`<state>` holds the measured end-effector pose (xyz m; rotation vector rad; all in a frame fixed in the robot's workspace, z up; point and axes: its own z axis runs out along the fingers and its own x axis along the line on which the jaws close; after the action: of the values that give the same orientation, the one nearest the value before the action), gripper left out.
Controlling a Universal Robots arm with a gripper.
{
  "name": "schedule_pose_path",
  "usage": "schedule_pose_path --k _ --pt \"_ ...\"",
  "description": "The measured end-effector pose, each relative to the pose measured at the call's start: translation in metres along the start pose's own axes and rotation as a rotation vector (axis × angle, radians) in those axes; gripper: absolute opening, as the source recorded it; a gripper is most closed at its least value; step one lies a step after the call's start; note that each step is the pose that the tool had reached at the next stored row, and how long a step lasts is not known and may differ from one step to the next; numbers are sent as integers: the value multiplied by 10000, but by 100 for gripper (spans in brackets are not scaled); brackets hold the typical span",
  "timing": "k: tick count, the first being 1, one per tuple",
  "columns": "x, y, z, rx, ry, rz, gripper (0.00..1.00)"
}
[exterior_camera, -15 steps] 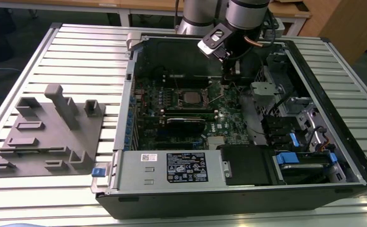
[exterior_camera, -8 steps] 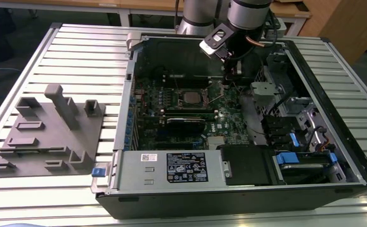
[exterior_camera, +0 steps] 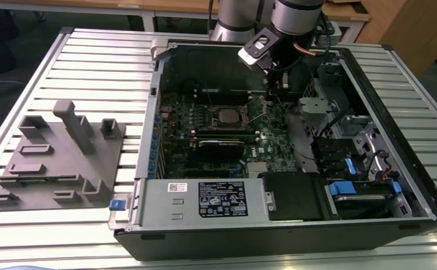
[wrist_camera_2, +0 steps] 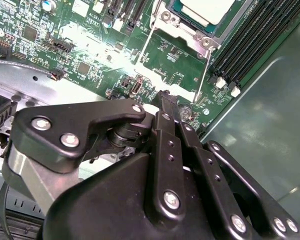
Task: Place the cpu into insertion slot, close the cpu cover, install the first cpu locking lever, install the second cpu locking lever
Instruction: 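Close the cpu cover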
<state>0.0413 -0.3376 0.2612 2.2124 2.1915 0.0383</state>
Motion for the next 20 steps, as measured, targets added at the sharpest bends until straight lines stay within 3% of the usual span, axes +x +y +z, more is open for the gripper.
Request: schedule_pose_path --k 20 --pt "1 99 4 0 0 0 11"
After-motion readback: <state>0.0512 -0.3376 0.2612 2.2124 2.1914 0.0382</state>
